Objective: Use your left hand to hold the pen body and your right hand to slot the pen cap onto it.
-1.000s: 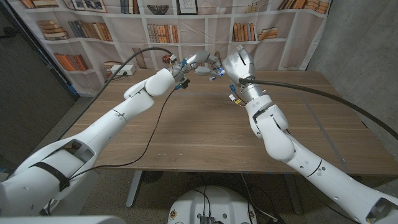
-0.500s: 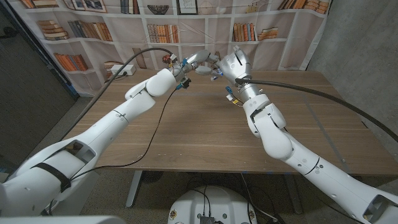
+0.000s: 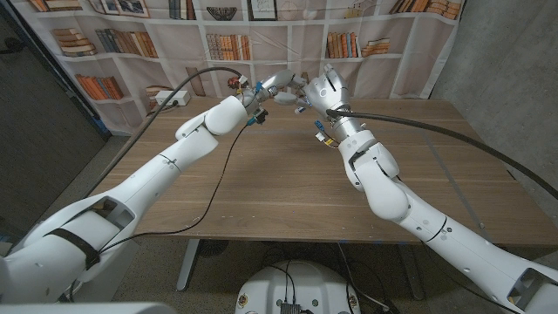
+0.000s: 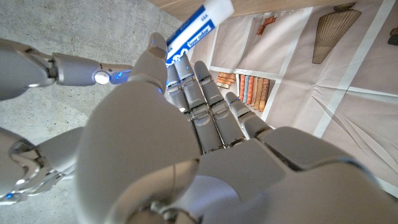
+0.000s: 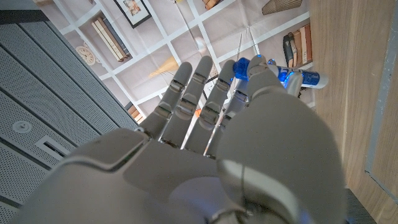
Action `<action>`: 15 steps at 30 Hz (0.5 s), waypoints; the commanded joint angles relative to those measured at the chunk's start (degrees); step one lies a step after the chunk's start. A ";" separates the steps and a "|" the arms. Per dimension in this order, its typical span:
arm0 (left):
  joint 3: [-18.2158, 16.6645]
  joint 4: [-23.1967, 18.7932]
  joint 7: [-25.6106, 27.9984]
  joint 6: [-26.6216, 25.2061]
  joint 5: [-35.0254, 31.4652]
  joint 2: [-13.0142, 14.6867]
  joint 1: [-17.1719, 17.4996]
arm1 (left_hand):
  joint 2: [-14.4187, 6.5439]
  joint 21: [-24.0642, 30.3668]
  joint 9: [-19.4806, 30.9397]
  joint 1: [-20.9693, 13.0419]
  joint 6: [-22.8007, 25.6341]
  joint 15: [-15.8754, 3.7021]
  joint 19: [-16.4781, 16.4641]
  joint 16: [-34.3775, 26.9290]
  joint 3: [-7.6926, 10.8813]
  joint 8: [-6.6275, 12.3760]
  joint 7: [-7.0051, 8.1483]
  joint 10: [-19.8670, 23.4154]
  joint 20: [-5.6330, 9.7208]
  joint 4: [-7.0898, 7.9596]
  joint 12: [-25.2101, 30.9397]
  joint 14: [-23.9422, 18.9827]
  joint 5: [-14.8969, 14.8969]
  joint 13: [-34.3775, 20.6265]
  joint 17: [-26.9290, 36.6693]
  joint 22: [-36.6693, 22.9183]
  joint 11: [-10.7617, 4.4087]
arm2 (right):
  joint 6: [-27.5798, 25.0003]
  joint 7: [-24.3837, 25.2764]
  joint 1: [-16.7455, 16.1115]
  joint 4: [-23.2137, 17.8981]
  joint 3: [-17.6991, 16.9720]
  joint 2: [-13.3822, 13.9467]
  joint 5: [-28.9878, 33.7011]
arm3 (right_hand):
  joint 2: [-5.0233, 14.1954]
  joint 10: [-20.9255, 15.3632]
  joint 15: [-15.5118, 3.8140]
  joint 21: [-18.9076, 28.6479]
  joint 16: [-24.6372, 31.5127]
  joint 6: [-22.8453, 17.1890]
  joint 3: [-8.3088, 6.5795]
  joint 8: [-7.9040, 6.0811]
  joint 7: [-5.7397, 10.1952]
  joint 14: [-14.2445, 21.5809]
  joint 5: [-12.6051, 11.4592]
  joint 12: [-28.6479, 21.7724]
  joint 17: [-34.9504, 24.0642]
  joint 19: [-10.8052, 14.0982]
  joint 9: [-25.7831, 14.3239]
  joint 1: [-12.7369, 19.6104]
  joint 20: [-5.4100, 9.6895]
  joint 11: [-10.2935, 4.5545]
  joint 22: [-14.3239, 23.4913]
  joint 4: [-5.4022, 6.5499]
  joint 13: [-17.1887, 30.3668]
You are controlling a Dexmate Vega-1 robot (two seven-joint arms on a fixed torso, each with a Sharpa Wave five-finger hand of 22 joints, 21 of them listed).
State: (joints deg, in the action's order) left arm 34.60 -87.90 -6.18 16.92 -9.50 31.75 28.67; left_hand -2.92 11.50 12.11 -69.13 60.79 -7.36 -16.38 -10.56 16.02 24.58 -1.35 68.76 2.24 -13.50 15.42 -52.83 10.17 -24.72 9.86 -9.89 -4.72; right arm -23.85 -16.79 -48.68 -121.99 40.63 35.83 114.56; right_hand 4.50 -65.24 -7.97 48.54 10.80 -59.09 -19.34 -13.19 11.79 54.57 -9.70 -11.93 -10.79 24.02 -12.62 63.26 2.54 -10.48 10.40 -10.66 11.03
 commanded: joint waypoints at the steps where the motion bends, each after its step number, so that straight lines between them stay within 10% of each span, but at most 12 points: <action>1: -0.16 -0.17 -0.41 -0.28 0.65 -0.37 0.19 | -0.08 -0.19 0.48 -0.53 0.70 -4.51 -0.47 0.11 9.92 0.07 -1.52 1.30 5.07 8.96 0.44 -0.52 0.31 -3.83 0.15 -0.03 -1.09 | 1.18 -1.96 0.55 -0.49 0.55 -0.06 0.09 | 0.63 -2.21 -5.11 -0.25 0.33 0.04 -3.12 -0.20 0.40 0.34 -0.35 -0.63 -0.17 0.51 -0.30 -0.03 8.32 -1.98 0.09 2.35 0.18; 15: -0.05 -0.67 -0.74 -0.01 0.53 -0.14 0.30 | 0.10 -0.35 1.24 -1.01 -0.45 -4.69 -0.37 0.37 10.96 -0.16 -1.39 0.79 5.12 8.39 0.19 -0.06 0.30 -3.54 0.15 0.02 -1.17 | 0.87 -1.32 0.28 -0.71 0.50 -0.21 -0.96 | 1.10 -1.85 -5.37 -0.65 0.49 6.55 -3.04 1.88 0.22 2.64 -0.39 -1.63 -0.33 0.49 0.01 0.53 8.22 -1.93 0.16 2.32 0.29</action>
State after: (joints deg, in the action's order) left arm 34.47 -88.21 -6.60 16.67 -9.03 31.50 28.87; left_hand -2.41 11.22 13.21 -69.67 60.17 -7.35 -16.37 -10.56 16.99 24.39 -2.39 68.75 2.24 -14.46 15.54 -52.82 10.13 -26.18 9.86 -9.89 -4.71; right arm -22.94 -18.36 -48.36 -122.53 41.05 35.76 114.41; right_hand 4.67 -65.32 -8.71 48.05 11.03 -53.07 -19.73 -11.38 12.00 56.53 -9.80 -13.10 -10.79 24.01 -12.50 63.08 2.55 -10.33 10.40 -10.90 11.06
